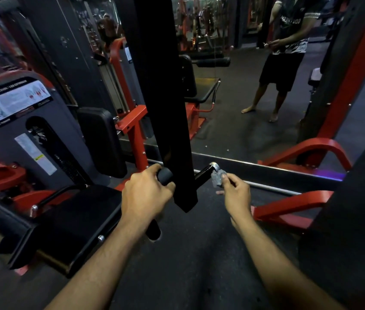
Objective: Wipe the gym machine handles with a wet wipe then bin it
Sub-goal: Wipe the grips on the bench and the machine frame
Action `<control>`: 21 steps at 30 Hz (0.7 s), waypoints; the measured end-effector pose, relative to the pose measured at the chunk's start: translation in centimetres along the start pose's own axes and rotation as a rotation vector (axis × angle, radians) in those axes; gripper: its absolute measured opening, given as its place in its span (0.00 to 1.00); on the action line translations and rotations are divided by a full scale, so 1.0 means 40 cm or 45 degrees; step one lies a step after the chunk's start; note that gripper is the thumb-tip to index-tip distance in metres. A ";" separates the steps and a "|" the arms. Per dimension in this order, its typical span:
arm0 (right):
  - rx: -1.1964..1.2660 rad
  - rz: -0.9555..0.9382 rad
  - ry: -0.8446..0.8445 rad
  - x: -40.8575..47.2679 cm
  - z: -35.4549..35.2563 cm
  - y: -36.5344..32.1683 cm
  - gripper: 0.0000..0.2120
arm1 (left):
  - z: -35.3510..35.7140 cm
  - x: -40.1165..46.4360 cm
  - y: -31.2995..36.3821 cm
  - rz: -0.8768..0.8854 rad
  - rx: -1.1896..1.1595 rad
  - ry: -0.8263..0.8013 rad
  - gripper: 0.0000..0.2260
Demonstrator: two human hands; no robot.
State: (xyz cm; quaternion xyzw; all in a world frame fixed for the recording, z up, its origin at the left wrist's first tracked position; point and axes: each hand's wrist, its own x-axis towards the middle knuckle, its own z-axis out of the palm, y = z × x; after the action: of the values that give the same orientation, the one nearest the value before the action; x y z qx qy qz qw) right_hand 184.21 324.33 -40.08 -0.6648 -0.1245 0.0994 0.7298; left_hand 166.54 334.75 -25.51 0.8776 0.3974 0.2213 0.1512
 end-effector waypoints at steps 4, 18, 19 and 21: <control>0.311 0.231 0.064 -0.002 -0.002 0.006 0.07 | 0.000 0.002 -0.001 0.003 0.004 0.002 0.14; -0.223 -0.081 -0.104 0.011 -0.057 -0.053 0.06 | -0.005 -0.001 0.005 -0.005 0.003 0.005 0.15; -0.251 -0.099 -0.098 0.015 -0.061 -0.059 0.07 | -0.008 -0.003 0.008 -0.005 0.008 0.008 0.14; -0.337 -0.165 -0.050 0.022 -0.067 -0.074 0.10 | -0.011 -0.006 0.013 -0.006 0.015 0.006 0.14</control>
State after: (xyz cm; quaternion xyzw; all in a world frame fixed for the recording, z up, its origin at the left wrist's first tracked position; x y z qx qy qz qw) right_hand 185.82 321.79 -37.33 -0.7437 -0.1933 0.0477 0.6382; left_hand 166.48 334.29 -24.96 0.8771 0.4012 0.2205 0.1456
